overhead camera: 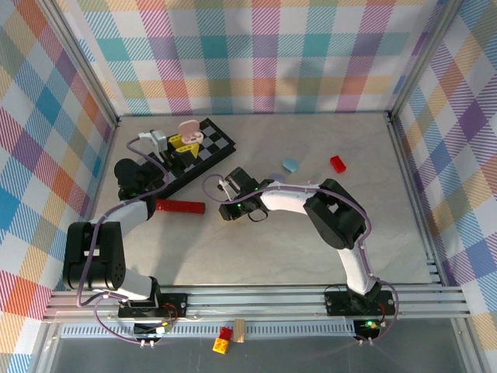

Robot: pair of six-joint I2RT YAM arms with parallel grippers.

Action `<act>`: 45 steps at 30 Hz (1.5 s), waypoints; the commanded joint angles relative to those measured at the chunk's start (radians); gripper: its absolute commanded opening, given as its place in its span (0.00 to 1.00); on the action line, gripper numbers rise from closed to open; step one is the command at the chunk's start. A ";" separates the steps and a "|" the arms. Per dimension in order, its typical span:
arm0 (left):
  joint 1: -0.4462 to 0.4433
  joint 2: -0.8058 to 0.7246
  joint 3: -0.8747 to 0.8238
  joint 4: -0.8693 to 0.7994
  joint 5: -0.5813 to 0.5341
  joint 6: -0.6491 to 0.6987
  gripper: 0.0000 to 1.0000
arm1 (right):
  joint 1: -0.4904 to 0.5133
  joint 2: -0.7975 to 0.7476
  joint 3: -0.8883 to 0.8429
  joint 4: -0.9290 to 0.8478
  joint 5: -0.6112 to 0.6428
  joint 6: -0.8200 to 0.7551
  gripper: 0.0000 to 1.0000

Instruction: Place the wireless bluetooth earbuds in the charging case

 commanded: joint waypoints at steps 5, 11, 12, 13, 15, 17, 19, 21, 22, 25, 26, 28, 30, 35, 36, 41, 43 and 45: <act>0.014 -0.025 0.011 0.061 0.005 -0.005 0.37 | 0.008 -0.017 0.003 -0.051 0.054 -0.042 0.22; 0.014 -0.031 0.005 0.064 0.005 -0.004 0.37 | 0.002 -0.099 -0.046 -0.062 0.106 -0.040 0.22; 0.012 -0.030 0.003 0.067 0.004 -0.004 0.37 | -0.003 -0.121 -0.064 -0.064 0.111 -0.038 0.22; 0.012 -0.031 0.001 0.068 0.004 -0.004 0.37 | -0.012 -0.140 -0.084 -0.063 0.114 -0.033 0.22; 0.007 -0.033 -0.001 0.069 0.005 -0.004 0.37 | -0.030 -0.187 -0.142 -0.057 0.118 -0.020 0.23; 0.002 -0.033 -0.004 0.069 0.005 -0.003 0.37 | -0.049 -0.235 -0.202 -0.056 0.127 -0.011 0.22; -0.002 -0.033 -0.005 0.069 0.006 -0.002 0.37 | -0.062 -0.278 -0.263 -0.063 0.140 -0.012 0.22; -0.006 -0.033 -0.005 0.069 0.006 -0.002 0.37 | -0.073 -0.318 -0.316 -0.082 0.155 -0.006 0.22; -0.007 -0.032 -0.005 0.069 0.008 -0.001 0.37 | -0.077 -0.334 -0.341 -0.087 0.159 -0.003 0.22; -0.012 -0.030 -0.007 0.068 0.007 0.003 0.37 | -0.082 -0.378 -0.388 -0.087 0.162 0.001 0.23; -0.012 -0.029 -0.008 0.069 0.004 0.003 0.37 | -0.082 -0.389 -0.391 -0.087 0.153 0.003 0.24; -0.012 -0.028 -0.009 0.069 0.001 0.003 0.37 | -0.081 -0.401 -0.388 -0.065 0.131 0.009 0.26; -0.013 -0.028 -0.010 0.069 -0.004 0.005 0.37 | -0.080 -0.397 -0.366 -0.048 0.089 0.007 0.29; -0.012 -0.026 -0.004 0.060 -0.008 0.007 0.37 | -0.076 -0.328 -0.292 0.009 -0.026 -0.001 0.35; -0.012 -0.027 -0.004 0.059 -0.009 0.006 0.37 | -0.076 -0.308 -0.272 0.018 -0.049 0.007 0.35; -0.012 -0.037 -0.005 0.047 -0.010 0.013 0.37 | -0.076 -0.206 -0.170 0.004 -0.121 0.149 0.35; -0.012 -0.043 -0.005 0.032 -0.011 0.021 0.37 | -0.076 -0.179 -0.157 0.027 -0.164 0.206 0.36; -0.012 -0.045 -0.006 0.022 -0.011 0.030 0.37 | -0.076 -0.162 -0.153 0.052 -0.183 0.230 0.36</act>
